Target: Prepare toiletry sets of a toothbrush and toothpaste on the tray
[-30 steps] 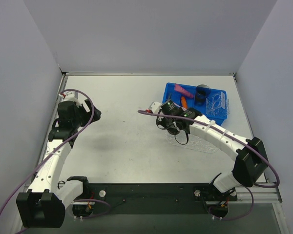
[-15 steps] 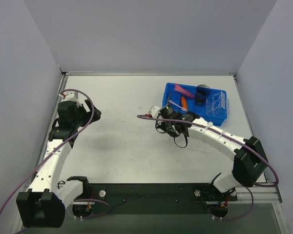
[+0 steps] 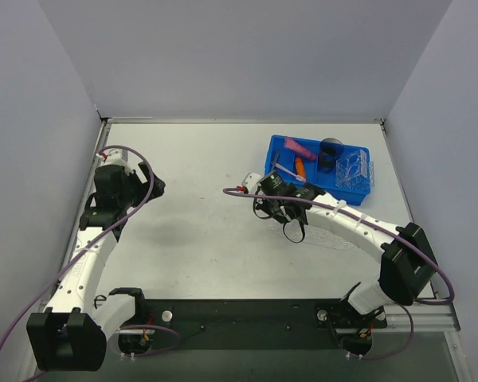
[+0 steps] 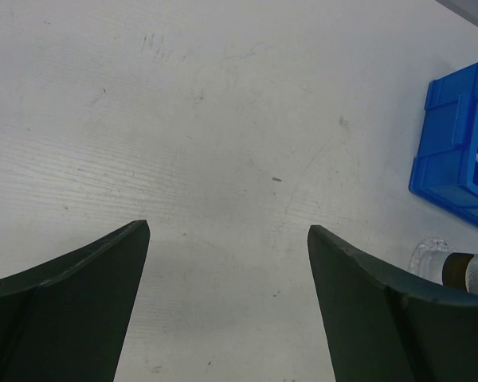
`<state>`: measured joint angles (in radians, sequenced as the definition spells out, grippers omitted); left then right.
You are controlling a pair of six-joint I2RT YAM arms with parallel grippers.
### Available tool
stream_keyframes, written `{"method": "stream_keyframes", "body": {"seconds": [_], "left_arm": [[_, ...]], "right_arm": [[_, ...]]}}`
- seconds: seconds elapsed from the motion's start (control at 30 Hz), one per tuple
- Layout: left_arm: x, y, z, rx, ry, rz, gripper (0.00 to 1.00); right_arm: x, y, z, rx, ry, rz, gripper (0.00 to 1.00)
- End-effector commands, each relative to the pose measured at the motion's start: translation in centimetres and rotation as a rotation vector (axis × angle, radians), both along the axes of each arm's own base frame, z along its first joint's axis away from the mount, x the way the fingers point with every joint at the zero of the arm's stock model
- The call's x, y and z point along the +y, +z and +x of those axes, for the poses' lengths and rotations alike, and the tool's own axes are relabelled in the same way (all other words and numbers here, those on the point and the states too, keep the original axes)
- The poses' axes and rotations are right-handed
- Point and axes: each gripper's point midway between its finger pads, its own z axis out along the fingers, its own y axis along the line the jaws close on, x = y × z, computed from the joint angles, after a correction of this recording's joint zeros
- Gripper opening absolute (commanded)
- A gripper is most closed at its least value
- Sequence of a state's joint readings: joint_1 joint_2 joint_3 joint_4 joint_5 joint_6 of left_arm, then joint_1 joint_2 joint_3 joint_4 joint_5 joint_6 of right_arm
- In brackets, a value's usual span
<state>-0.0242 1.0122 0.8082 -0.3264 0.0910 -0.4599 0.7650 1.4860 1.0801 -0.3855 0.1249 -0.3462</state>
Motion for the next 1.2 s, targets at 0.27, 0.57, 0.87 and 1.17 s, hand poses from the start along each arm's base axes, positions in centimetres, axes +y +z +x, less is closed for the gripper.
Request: {"method": "stream_keyframes", "body": {"seconds": [0.27, 0.57, 0.87, 1.17], "left_arm": [[0.1, 0.4, 0.5, -0.021, 0.006, -0.001, 0.91], [0.0, 0.2, 0.2, -0.015, 0.002, -0.003, 0.91], [-0.2, 0.1, 0.3, -0.021, -0.006, -0.008, 0.91], [-0.1, -0.1, 0.1, -0.017, 0.003, -0.009, 0.91]], "right_arm": [[-0.2, 3.1, 0.1, -0.075, -0.024, 0.020, 0.29], [-0.8, 9.8, 1.7, -0.127, -0.222, 0.316, 0.46], [-4.3, 9.3, 3.8, 0.095, -0.593, 0.566, 0.39], [-5.9, 5.8, 3.1, 0.215, -0.708, 0.569, 0.46]]}}
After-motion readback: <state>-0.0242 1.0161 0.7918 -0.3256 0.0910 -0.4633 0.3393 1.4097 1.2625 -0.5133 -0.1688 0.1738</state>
